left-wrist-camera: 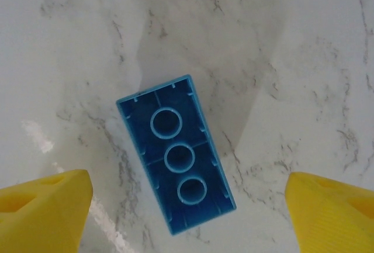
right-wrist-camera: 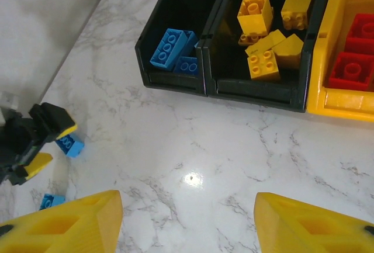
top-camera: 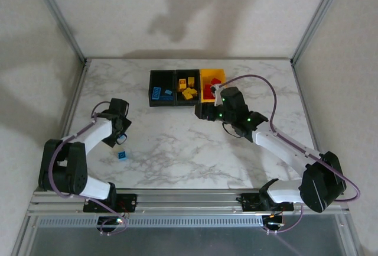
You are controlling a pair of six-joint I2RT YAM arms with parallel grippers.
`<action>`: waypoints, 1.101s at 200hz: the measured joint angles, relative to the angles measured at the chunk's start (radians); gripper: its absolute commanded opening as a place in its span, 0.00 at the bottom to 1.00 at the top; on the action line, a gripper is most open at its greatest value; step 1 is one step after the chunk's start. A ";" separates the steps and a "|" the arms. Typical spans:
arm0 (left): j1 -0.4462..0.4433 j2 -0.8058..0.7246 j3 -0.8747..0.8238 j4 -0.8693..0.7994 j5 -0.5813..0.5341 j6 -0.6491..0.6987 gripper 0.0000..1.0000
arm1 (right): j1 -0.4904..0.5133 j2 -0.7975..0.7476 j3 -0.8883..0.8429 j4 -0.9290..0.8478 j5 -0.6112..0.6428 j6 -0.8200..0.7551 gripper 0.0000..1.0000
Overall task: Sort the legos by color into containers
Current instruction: Pick up the lego from the middle-left of the table, then place the lego in the container.
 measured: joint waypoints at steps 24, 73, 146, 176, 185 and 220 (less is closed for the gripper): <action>0.003 0.067 0.002 0.025 -0.009 0.011 0.79 | 0.000 -0.007 0.000 0.000 0.000 0.007 0.61; 0.008 0.102 0.002 0.013 -0.032 0.034 0.40 | 0.001 -0.014 -0.013 0.001 0.000 0.015 0.61; 0.007 0.026 0.042 0.034 0.019 0.066 0.34 | 0.001 -0.014 -0.039 0.020 -0.011 0.030 0.60; -0.036 0.026 0.132 0.039 0.058 0.088 0.34 | 0.003 -0.014 -0.067 0.045 -0.065 0.030 0.60; -0.058 0.042 0.172 0.038 0.068 0.099 0.34 | 0.003 -0.016 -0.079 0.057 -0.084 0.030 0.60; -0.155 0.147 0.359 0.032 0.087 0.137 0.34 | 0.009 -0.039 -0.134 0.100 -0.135 0.037 0.60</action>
